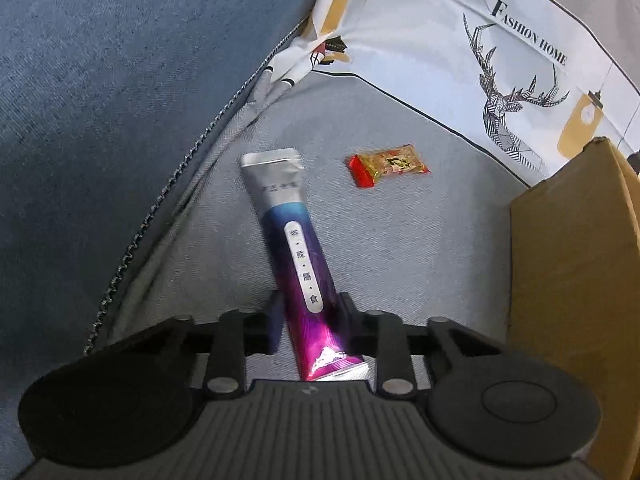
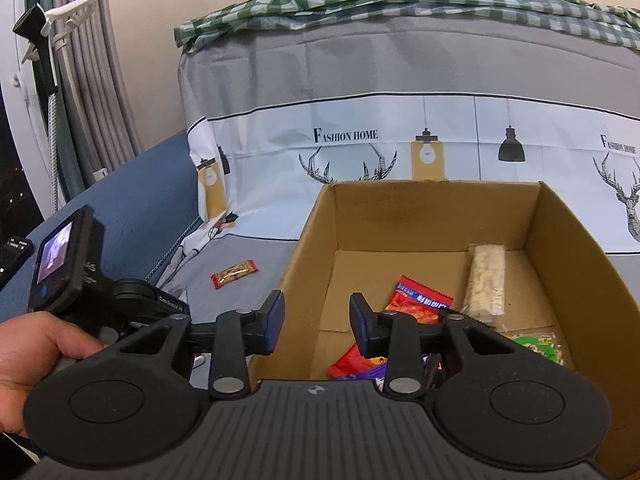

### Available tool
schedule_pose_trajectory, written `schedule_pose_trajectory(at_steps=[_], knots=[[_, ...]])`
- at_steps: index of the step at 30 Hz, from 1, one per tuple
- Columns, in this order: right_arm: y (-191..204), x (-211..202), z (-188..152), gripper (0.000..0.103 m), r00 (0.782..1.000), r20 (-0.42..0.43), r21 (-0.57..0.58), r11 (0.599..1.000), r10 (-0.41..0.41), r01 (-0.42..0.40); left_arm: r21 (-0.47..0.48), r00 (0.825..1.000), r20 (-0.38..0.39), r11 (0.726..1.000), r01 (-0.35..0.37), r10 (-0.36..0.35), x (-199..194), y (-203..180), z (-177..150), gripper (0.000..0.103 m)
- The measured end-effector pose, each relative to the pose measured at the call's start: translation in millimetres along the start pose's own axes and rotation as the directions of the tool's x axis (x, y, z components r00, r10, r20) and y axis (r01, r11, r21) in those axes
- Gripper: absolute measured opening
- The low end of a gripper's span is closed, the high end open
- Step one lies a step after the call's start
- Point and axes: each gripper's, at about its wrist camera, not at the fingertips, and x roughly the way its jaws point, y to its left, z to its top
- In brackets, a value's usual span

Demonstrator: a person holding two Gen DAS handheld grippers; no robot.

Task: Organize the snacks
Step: 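Reach left tool to the purple stick packet and grasp it, then grasp the red-gold candy with right tool while left tool holds purple packet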

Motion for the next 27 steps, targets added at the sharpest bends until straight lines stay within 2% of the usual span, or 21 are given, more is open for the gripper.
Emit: schedule_pose_trajectory(at_steps=[2,7,12,17,22,24,27], knots=[[3,2,0,0.038,1.0,-0.004,-0.012,1.0,-0.002,0.002,-0.013,1.0,-0.007,1.0,0.012,-0.012,-3,6,1,0.019],[11,7,-3,0.038,1.0,-0.018,-0.002,1.0,-0.01,0.01,-0.057,0.997,-0.038,0.996,0.063,-0.066,-15,25,-2,0.018],[26,8,-7,0.038,1.0,-0.012,0.007,1.0,-0.002,0.002,-0.035,0.989,-0.103,0.994,0.102,-0.105,-11,33,-8,0.021],[46,7,-10,0.038,1.0,0.019,0.0,1.0,0.01,-0.01,0.0,0.988,-0.105,0.994,0.112,-0.111,-10,32,-4,0.018],[58,9,-9,0.038,0.998,0.046,-0.023,0.999,0.032,-0.031,-0.039,0.985,-0.113,0.991,0.124,-0.128,-9,39,-2,0.016],[60,10,-6,0.036,0.997,0.055,-0.029,0.999,0.046,-0.044,-0.062,0.983,-0.123,0.989,0.132,-0.139,-8,43,-1,0.016],[63,13,-1,0.028,0.997,0.058,-0.038,0.998,0.05,-0.047,-0.097,0.979,-0.131,0.985,0.145,-0.157,-6,48,-1,0.016]])
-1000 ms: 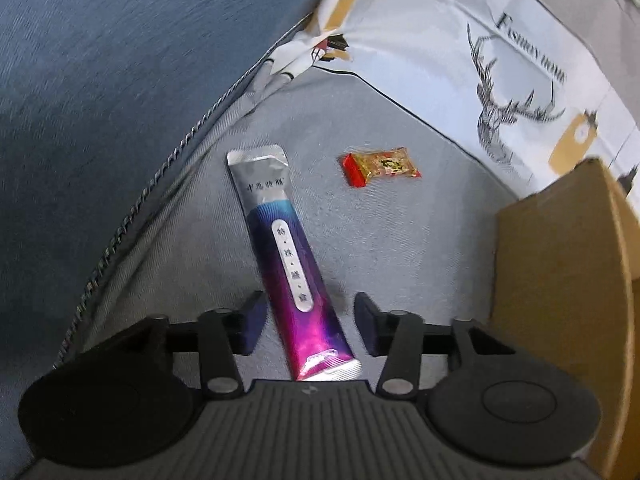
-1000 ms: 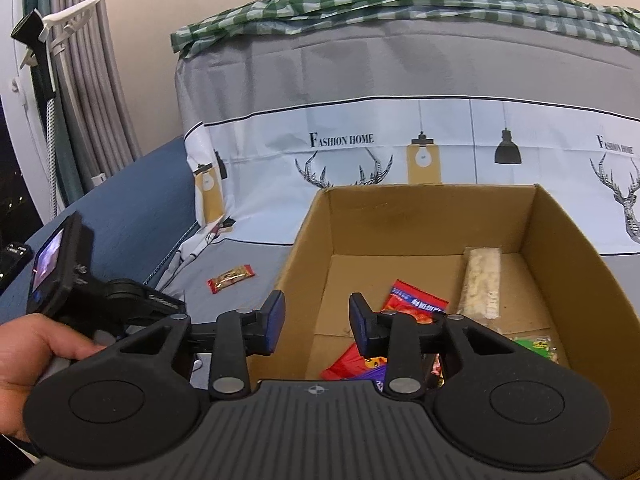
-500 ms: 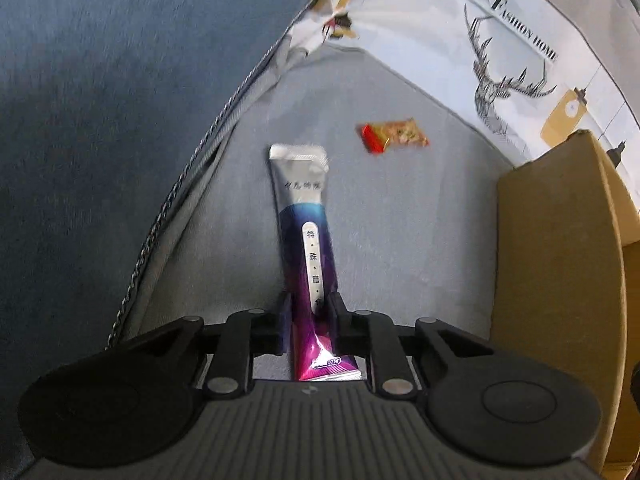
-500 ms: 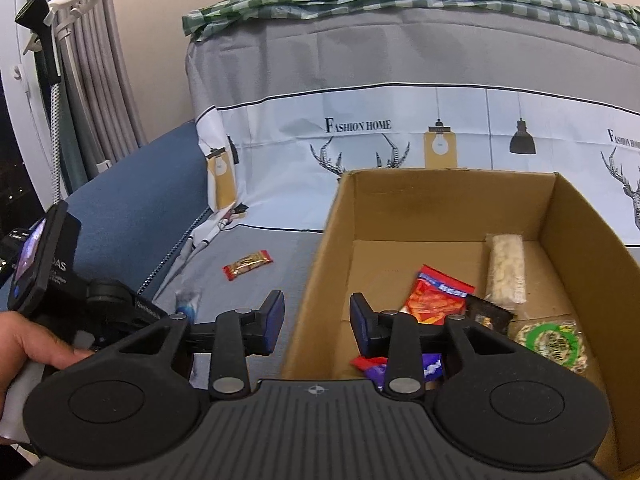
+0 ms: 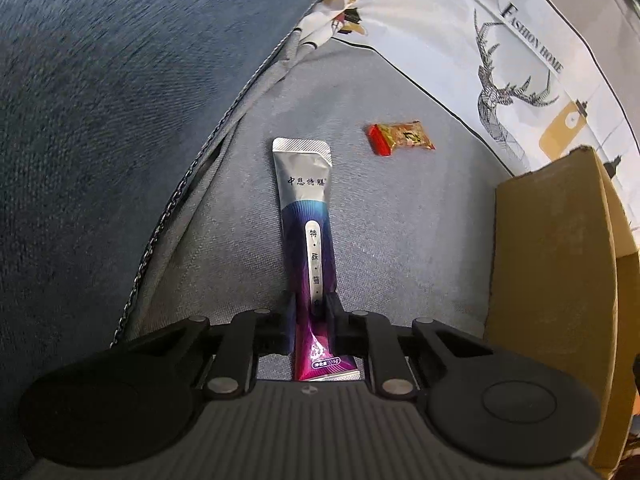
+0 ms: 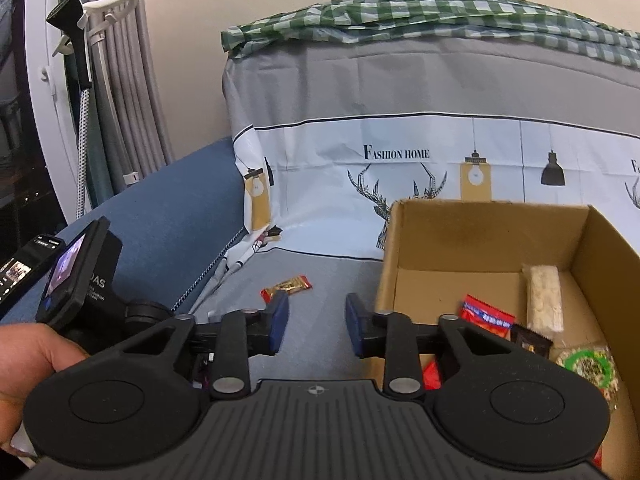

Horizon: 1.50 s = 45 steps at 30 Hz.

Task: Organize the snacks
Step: 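Grasp the red-gold candy with right tool while left tool holds purple packet, then lift and carry the purple packet and red-gold candy over the box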

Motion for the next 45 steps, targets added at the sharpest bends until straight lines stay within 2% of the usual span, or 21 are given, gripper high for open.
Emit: schedule_pose_trajectory(at_steps=[4,8,12,15,16,21,23,25,27,28,29,30,31,33,35,40,45], knots=[[4,23,13,0.029,0.999,-0.041,0.051,0.998,0.031,-0.028,-0.02,1.0,-0.008,1.0,0.013,-0.013,0,3,1,0.017],[14,66,26,0.032,0.992,-0.099,0.137,0.989,0.078,-0.064,-0.021,0.999,-0.021,0.999,0.027,-0.027,-1,5,2,0.017],[15,131,25,0.038,0.979,-0.192,0.214,0.977,0.063,-0.021,-0.021,0.999,-0.031,0.999,0.036,-0.037,0,6,2,0.017],[11,186,24,0.052,0.954,-0.295,0.243,0.97,0.047,0.027,-0.015,0.999,-0.036,0.999,0.041,-0.041,-1,6,2,0.017],[11,206,22,0.06,0.943,-0.332,0.239,0.97,0.031,0.053,-0.011,0.998,-0.038,0.999,0.043,-0.043,-1,6,2,0.017],[7,265,12,0.066,0.891,-0.454,0.259,0.958,0.006,0.126,0.01,0.998,-0.048,0.999,0.051,-0.05,-2,7,1,0.017],[15,278,12,0.084,0.888,-0.46,0.237,0.964,0.0,0.123,0.014,0.997,-0.054,0.998,0.055,-0.054,-1,6,2,0.017],[28,287,13,0.085,0.887,-0.46,0.165,0.979,-0.032,0.121,0.018,0.997,-0.056,0.998,0.055,-0.054,-1,6,1,0.017],[38,292,12,0.078,0.887,-0.452,0.086,0.985,-0.093,0.148,0.019,0.997,-0.058,0.998,0.056,-0.055,0,6,2,0.017],[43,293,11,0.065,0.886,-0.445,0.039,0.985,-0.134,0.169,0.019,0.997,-0.058,0.998,0.056,-0.055,1,5,3,0.017],[47,293,10,0.048,0.888,-0.429,-0.006,0.983,-0.169,0.184,0.018,0.997,-0.059,0.998,0.056,-0.055,1,6,4,0.017],[48,293,10,0.037,0.894,-0.413,-0.025,0.983,-0.174,0.18,0.018,0.997,-0.059,0.998,0.057,-0.055,0,5,3,0.017],[48,289,10,0.019,0.9,-0.404,-0.031,0.986,-0.164,0.166,0.02,0.997,-0.059,0.998,0.057,-0.056,0,5,4,0.017],[47,282,9,0.018,0.899,-0.392,-0.079,0.98,-0.198,0.181,0.03,0.997,-0.06,0.998,0.059,-0.057,0,5,3,0.017],[43,268,8,0.018,0.907,-0.362,-0.118,0.976,-0.215,0.184,0.045,0.996,-0.061,0.997,0.061,-0.059,1,5,2,0.017],[23,210,17,0.017,0.925,-0.355,-0.079,0.99,-0.134,0.114,0.086,0.997,-0.055,0.994,0.066,-0.062,0,2,-2,0.016],[17,114,17,0.018,0.945,-0.326,-0.096,0.995,-0.019,-0.013,0.144,0.997,-0.045,0.987,0.065,-0.059,-8,0,-15,0.016]])
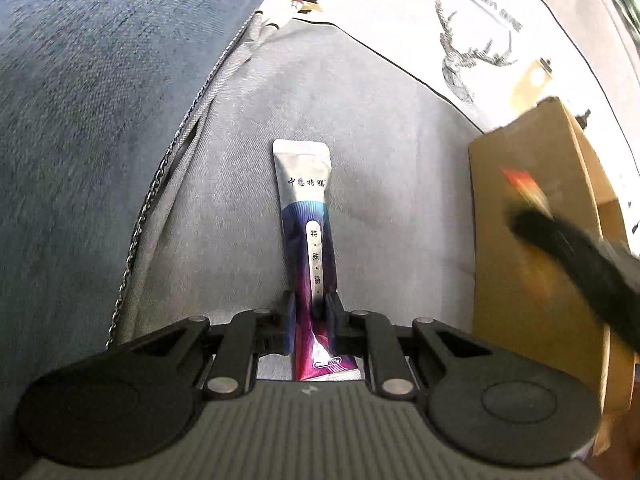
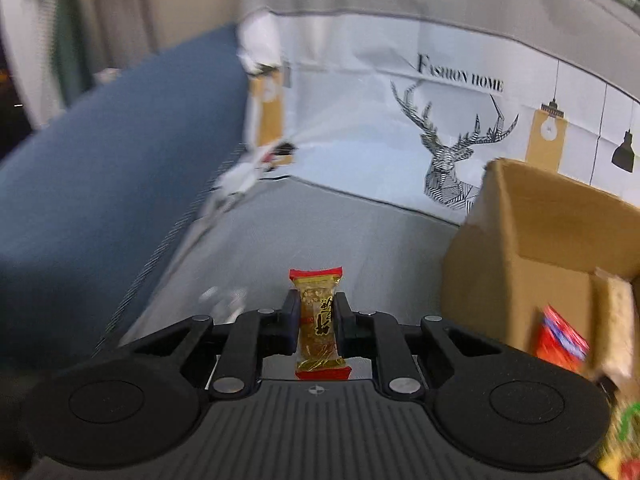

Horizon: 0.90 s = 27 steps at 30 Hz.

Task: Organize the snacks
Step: 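Lift and carry the purple packet and red-gold candy over the box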

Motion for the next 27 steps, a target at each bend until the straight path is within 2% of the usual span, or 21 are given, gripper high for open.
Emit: schedule_pose_trajectory(at_steps=[5,8,10,12,17,19,22,25,27], knots=[[5,-80,-60,0.018,0.992,0.017,-0.027,0.992,0.125,-0.125,0.1,1.0,0.024,0.995,-0.001,-0.001,-12,-3,-21,0.014],[19,-103,-102,0.018,0.988,0.031,-0.009,0.988,0.154,-0.154,0.187,0.998,0.071,0.982,-0.016,0.003,-25,-6,-37,0.011],[30,-104,-123,0.018,0.989,0.018,-0.006,0.989,0.148,-0.148,0.238,0.994,0.11,0.971,-0.021,-0.005,-35,-7,-52,0.011],[42,-101,-135,0.018,0.991,0.025,-0.046,0.99,0.134,-0.133,0.246,0.99,0.139,0.969,-0.02,-0.015,-44,-5,-65,0.011],[50,-78,-154,0.018,0.995,-0.006,-0.068,0.992,0.102,-0.102,0.167,0.977,0.206,0.986,0.014,-0.049,-61,3,-92,0.01],[49,-67,-156,0.017,0.994,-0.047,-0.074,0.992,0.097,-0.101,0.151,0.974,0.225,0.989,0.001,-0.035,-63,4,-102,0.01],[50,-56,-158,0.018,0.994,-0.052,-0.082,0.992,0.095,-0.099,0.15,0.972,0.236,0.988,-0.035,-0.002,-62,2,-112,0.01],[54,-47,-165,0.018,0.992,-0.084,-0.093,0.991,0.092,-0.1,0.121,0.977,0.213,0.992,-0.03,0.004,-52,3,-119,0.01],[54,-46,-164,0.019,0.993,-0.075,-0.098,0.99,0.091,-0.098,0.109,0.978,0.208,0.993,-0.035,0.011,-48,3,-123,0.011]])
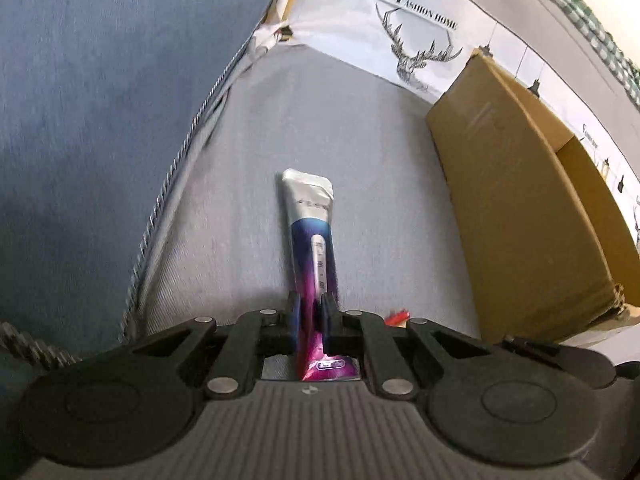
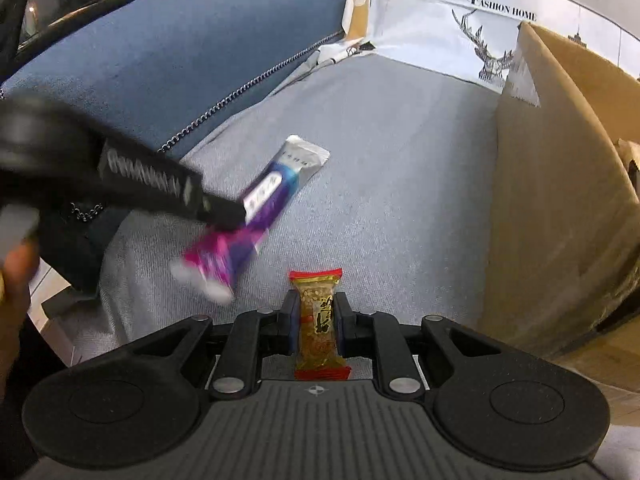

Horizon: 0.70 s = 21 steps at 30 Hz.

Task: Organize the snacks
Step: 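Lift and carry the purple packet and red-gold candy over the box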

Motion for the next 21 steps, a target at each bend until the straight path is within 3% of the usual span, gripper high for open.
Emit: schedule_pose_trajectory(at_steps=[3,7,10,12,16,21], knots=[[-2,-1,0,0.023,1.0,-0.006,0.008,1.0,0.015,-0.015,-0.005,1.0,0.021,1.0,-0.004,0.004,-1,0,-6,0.011],[-5,-4,1,0.03,1.0,-0.018,0.006,1.0,0.018,-0.018,-0.052,0.997,0.051,0.997,0.056,-0.053,2,6,-20,0.021],[-7,-2,0,0.03,1.0,-0.02,0.006,1.0,0.009,-0.008,-0.065,0.997,0.059,0.996,0.055,-0.051,2,-1,-17,0.026],[-5,-1,0,0.03,1.0,-0.013,-0.013,1.0,0.001,-0.001,-0.04,0.996,0.068,0.997,0.061,-0.058,2,-6,-17,0.037],[-3,-3,-4,0.021,1.0,0.0,-0.046,0.999,-0.02,0.02,-0.04,0.996,0.073,0.998,0.054,-0.051,3,-11,-17,0.038],[-5,-10,-7,0.019,0.998,-0.004,-0.037,0.997,-0.064,0.064,-0.084,0.997,0.074,0.996,0.043,-0.037,7,-9,-14,0.038]])
